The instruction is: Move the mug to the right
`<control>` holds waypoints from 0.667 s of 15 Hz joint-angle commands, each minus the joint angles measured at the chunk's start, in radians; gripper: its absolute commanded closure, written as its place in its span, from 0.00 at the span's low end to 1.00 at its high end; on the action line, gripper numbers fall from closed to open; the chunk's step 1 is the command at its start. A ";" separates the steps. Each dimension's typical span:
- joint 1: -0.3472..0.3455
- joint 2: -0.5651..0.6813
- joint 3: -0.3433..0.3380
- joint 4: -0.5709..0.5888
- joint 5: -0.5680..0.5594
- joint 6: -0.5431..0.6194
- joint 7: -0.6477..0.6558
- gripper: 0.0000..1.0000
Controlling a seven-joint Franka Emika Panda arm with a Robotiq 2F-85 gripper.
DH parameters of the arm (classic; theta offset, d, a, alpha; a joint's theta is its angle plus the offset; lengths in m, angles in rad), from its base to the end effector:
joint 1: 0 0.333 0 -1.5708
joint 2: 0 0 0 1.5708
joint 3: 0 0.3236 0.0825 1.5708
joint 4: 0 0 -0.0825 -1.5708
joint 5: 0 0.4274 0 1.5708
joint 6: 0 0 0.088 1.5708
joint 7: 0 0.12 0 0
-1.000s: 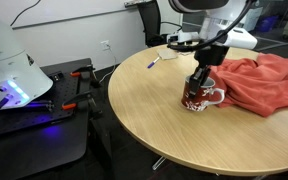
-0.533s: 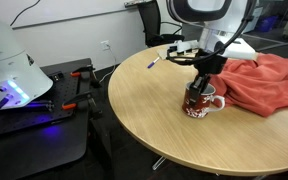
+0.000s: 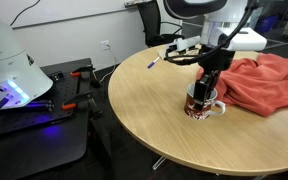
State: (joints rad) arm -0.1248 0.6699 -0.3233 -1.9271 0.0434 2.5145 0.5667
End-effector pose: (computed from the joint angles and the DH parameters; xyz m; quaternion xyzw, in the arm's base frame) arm 0.5784 -0.2812 0.1067 0.8764 -0.4730 -0.0183 0.0890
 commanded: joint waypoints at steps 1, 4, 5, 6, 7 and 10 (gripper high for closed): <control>0.032 -0.171 -0.031 -0.158 -0.021 0.042 -0.032 0.08; 0.052 -0.287 -0.033 -0.225 -0.061 0.025 -0.062 0.00; 0.057 -0.320 -0.029 -0.241 -0.083 0.018 -0.068 0.00; 0.060 -0.347 -0.019 -0.250 -0.102 0.005 -0.080 0.00; 0.067 -0.375 -0.013 -0.261 -0.119 -0.011 -0.082 0.00; 0.067 -0.433 0.019 -0.284 -0.146 -0.037 -0.111 0.00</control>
State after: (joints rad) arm -0.0625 0.3230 -0.3250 -2.1569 -0.0721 2.5129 0.4904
